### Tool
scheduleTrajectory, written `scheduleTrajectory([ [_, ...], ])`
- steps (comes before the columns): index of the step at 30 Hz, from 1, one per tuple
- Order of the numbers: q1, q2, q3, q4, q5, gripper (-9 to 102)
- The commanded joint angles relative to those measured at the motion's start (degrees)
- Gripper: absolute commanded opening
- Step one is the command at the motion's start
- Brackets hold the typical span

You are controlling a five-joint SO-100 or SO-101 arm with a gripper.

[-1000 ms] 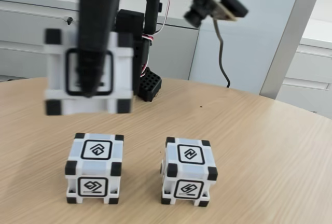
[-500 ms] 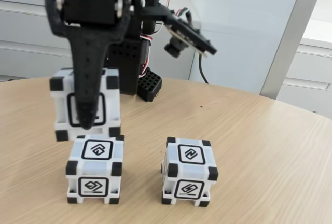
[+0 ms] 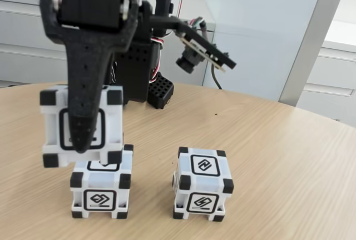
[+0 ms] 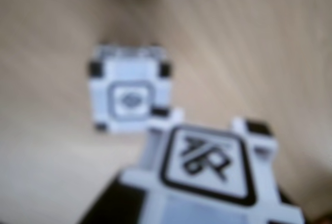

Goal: Stack cubes from left to right.

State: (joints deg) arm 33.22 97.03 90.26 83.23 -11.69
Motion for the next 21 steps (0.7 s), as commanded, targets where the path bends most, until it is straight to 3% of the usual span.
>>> scheduleTrajectory([
  [1,0.09,1.41,-0.09,-0.62,0.44,10],
  [9,-0.18,2.46,8.26,-0.79,-2.2,10],
  [21,-0.18,1.85,8.79,-0.79,-2.11,10],
])
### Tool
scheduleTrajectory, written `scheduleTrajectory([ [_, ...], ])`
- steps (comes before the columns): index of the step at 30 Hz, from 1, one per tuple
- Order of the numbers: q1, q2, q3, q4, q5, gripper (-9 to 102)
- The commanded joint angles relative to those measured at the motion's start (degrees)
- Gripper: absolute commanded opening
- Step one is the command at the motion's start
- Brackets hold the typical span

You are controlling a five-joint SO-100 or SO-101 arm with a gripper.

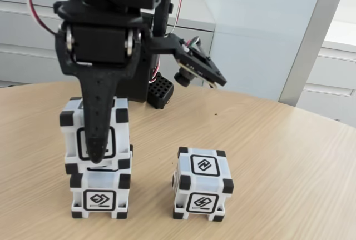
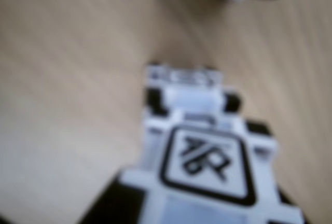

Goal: Stack cubes from left to right.

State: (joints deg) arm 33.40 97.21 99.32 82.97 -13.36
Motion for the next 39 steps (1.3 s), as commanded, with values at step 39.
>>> scheduleTrajectory([
  [39,-0.53,2.55,1.14,8.35,-1.93,36],
])
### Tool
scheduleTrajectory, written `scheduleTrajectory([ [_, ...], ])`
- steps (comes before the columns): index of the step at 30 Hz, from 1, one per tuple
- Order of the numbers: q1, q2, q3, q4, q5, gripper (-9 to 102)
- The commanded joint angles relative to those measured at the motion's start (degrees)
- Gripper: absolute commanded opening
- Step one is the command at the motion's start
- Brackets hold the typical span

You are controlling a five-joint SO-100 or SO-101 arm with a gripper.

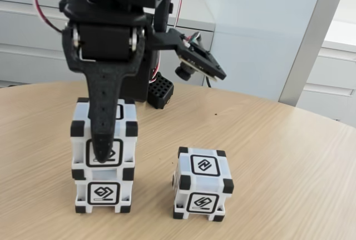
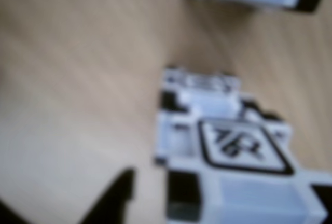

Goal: Stack cubes from left to right.

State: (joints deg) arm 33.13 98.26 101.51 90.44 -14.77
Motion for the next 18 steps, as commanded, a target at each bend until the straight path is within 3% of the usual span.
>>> scheduleTrajectory([
  [1,-0.09,1.49,-1.14,0.53,-0.53,37],
  [18,0.79,1.49,-10.28,1.05,0.53,40],
])
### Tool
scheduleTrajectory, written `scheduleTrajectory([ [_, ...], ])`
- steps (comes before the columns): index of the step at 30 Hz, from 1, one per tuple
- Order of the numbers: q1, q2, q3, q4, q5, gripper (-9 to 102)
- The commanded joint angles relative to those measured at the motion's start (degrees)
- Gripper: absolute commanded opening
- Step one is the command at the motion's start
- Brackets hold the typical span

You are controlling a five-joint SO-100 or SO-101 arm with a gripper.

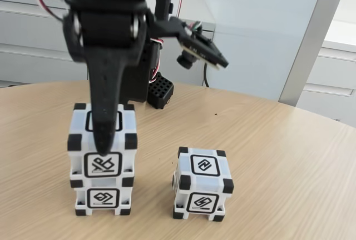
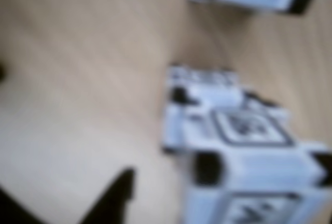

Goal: Stack cubes from left to right.

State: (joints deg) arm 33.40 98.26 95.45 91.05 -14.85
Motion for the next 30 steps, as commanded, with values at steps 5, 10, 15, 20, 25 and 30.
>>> scheduleTrajectory([
  [5,0.53,1.49,-5.01,0.44,0.7,40],
  [10,-0.44,1.76,-5.1,0.97,1.67,40],
  [15,-0.79,11.25,-5.27,5.8,2.11,40],
  [20,-7.73,23.38,-5.27,6.33,5.45,40],
  [25,-15.21,25.66,-5.27,6.24,8.35,40],
  [30,-23.82,25.58,-4.57,5.62,8.96,40],
])
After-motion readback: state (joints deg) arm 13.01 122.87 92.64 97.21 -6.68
